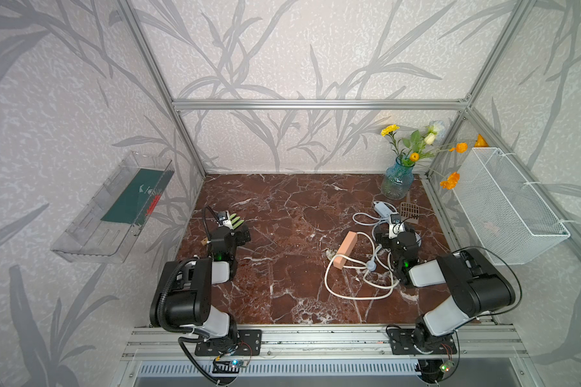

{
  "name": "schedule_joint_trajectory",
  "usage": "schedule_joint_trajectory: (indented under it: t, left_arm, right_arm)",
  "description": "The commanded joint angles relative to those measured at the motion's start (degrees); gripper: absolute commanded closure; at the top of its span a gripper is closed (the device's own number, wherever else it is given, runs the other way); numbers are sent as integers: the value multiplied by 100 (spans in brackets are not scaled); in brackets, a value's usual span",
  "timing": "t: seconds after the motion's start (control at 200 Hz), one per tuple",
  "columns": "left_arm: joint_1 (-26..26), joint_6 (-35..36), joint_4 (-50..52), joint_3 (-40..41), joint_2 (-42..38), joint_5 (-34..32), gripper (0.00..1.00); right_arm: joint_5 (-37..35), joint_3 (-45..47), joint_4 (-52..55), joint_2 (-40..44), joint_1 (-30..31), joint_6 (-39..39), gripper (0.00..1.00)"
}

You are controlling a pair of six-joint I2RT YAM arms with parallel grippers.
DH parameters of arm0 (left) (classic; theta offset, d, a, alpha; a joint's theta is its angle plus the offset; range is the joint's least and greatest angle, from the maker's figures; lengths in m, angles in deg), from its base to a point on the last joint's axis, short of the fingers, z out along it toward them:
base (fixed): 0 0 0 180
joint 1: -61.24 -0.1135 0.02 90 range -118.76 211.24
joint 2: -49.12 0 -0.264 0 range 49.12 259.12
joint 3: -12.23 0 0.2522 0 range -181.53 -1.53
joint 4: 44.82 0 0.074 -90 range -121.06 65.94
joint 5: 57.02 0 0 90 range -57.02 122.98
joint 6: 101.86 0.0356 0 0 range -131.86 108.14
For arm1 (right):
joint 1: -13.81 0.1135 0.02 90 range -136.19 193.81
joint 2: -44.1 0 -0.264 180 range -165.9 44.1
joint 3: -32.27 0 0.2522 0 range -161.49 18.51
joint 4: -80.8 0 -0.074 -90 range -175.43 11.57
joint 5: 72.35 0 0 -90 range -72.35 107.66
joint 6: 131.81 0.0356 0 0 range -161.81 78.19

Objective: Wrap the cord around the power strip
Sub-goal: Pick up the power strip from the center of the board.

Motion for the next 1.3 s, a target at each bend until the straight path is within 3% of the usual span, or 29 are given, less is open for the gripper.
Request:
schedule_joint_trajectory:
  t: [0.0, 0.125, 0.23, 0.295, 0.485, 0.585, 0.655, 0.72, 0.775, 0.82, 0.845, 0.885, 0.9, 0.94, 0.99, 1.115, 1.294]
  left_arm:
    - [-25, -113, -131, 2, -6, 45, 0]
    - [36, 15, -6, -66, -237, -38, 0]
    - [374, -111, 1816, -436, -1255, -845, 0]
    - [586, -468, 2476, -588, -1726, -1317, 0]
    - [971, -959, 3700, -1158, -2635, -1371, 0]
    - [986, -1315, 4118, -1474, -2787, -1081, 0]
    - [983, -1615, 4250, -1682, -2771, -841, 0]
    - [977, -2085, 4810, -2033, -2775, -690, 0]
    - [933, -2741, 5341, -2277, -2819, -772, 0]
    - [845, -3009, 5479, -2325, -2865, -656, 0]
    - [786, -3008, 5404, -2312, -2883, -485, 0]
    - [721, -2952, 5373, -2362, -2882, -264, 1]
    - [717, -2916, 5400, -2396, -2879, -211, 2]
    - [738, -2811, 5575, -2546, -2833, -102, 6]
    - [802, -2685, 5856, -2778, -2696, -1, 10]
    - [1217, -2548, 6710, -3277, -2275, -62, 13]
    - [2259, -2180, 7045, -3585, -1909, -728, 13]
  right_arm:
    - [88, -160, 228, 41, -91, 141, 1]
    - [-34, -154, 607, 378, -57, 195, 1]
    - [-30, 154, -309, 206, 14, 2, 1]
    - [-68, 84, -53, 284, 23, 53, 1]
    - [-291, 75, 8, 446, 67, 13, 1]
    - [-820, -167, 1311, 1691, 360, -115, 1]
    - [-1071, -829, 3707, 2799, 694, 414, 1]
    - [-562, -1513, 5782, 3264, 781, 1075, 1]
    - [22, -1787, 6541, 3373, 788, 1602, 1]
    - [226, -1882, 6916, 3488, 766, 2707, 1]
    - [900, -1948, 7167, 3612, 622, 3272, 1]
    - [2393, -1890, 7074, 3871, 287, 3281, 1]
    - [2681, -1843, 6983, 3977, 207, 3370, 1]
    - [2894, -1851, 7022, 4177, 156, 3783, 11]
    - [2907, -2289, 7809, 4091, 161, 3928, 18]
    - [2468, -3559, 10110, 3047, 410, 4298, 18]
    - [1022, -4141, 10554, 1799, 1576, 5649, 16]
